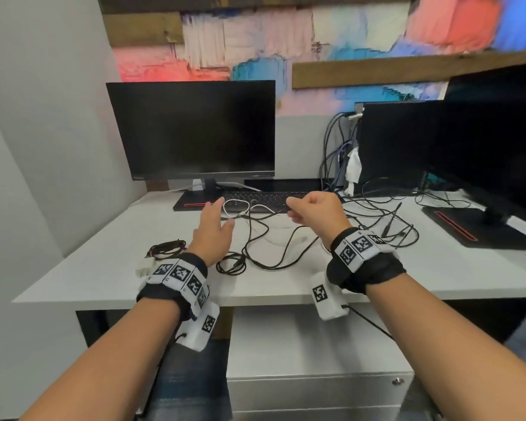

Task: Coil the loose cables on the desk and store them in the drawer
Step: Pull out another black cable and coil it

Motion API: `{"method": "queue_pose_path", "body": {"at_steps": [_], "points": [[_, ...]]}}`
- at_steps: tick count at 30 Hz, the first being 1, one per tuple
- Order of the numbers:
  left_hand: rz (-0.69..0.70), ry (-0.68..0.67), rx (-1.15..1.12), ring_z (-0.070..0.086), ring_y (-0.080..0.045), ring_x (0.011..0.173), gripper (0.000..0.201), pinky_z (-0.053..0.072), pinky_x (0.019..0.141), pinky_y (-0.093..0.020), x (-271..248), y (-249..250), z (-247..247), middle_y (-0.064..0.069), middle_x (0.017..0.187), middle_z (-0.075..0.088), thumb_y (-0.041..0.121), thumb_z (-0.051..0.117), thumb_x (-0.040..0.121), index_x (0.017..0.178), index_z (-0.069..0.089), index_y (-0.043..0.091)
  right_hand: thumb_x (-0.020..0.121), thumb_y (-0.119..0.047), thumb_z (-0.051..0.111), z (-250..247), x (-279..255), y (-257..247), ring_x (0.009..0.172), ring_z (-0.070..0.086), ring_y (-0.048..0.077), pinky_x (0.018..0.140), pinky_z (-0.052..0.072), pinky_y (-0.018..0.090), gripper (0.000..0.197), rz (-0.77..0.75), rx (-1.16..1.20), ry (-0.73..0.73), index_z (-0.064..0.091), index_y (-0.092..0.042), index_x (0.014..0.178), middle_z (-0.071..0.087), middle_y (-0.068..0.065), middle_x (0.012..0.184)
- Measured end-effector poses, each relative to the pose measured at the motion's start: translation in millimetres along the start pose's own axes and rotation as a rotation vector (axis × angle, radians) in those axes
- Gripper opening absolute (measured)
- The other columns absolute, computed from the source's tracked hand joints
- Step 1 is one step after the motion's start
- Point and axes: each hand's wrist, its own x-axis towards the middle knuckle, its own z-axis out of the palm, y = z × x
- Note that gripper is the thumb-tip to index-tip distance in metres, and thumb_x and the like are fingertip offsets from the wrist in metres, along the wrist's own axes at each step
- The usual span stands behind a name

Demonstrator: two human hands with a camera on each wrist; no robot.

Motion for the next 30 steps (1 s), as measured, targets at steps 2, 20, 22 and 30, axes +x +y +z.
{"method": "queue_pose_path", "body": {"at_steps": [2, 20, 22, 30], "points": [[0.061, 0.031, -0.097, 0.019, -0.017, 0.143, 0.048, 0.019, 0.115, -0.032, -1.6, 19.6, 5.0, -0.003, 0.156, 0.021, 0.024, 0.036, 0.101, 0.147, 0.025, 0.018, 0.072, -0.017, 0.075, -11.3, -1.0, 4.0, 0.074, 0.072, 0.027, 0.08, 0.058, 0.048, 0.022, -0.036, -0.062, 0.012, 0.055, -0.012, 0.064, 0.071, 0.012, 0.072], [0.236, 0.113, -0.108, 0.061, -0.014, 0.089, 0.021, 0.045, 0.079, -0.022, 4.6, 50.0, 20.0, 0.003, 0.09, 0.069, 0.025, 0.053, 0.094, 0.095, 0.07, 0.014, 0.092, -0.001, 0.054, -43.5, -6.8, 18.9, 0.055, 0.056, 0.011, 0.053, 0.049, 0.018, 0.019, -0.03, 0.056, -0.148, 0.062, -0.009, 0.107, 0.062, 0.006, 0.076], [0.245, 0.172, -0.138, 0.061, -0.012, 0.086, 0.021, 0.045, 0.076, -0.017, 5.5, 53.1, 15.8, 0.002, 0.089, 0.069, 0.024, 0.052, 0.094, 0.094, 0.071, 0.013, 0.095, -0.01, 0.052, -40.5, -9.2, 23.9, 0.046, 0.045, 0.011, 0.049, 0.044, 0.021, 0.013, 0.017, 0.0, -0.197, 0.065, -0.011, 0.097, 0.052, 0.002, 0.062], [0.178, 0.098, -0.018, 0.06, -0.016, 0.097, 0.026, 0.044, 0.093, -0.027, 3.5, 32.8, 16.8, -0.003, 0.105, 0.069, 0.022, 0.05, 0.096, 0.113, 0.068, 0.016, 0.101, -0.024, 0.039, -46.5, -16.5, 15.0, 0.039, 0.021, 0.008, 0.036, 0.027, 0.02, 0.022, 0.204, 0.504, -0.212, 0.052, -0.013, 0.087, 0.023, -0.005, 0.05]]}}
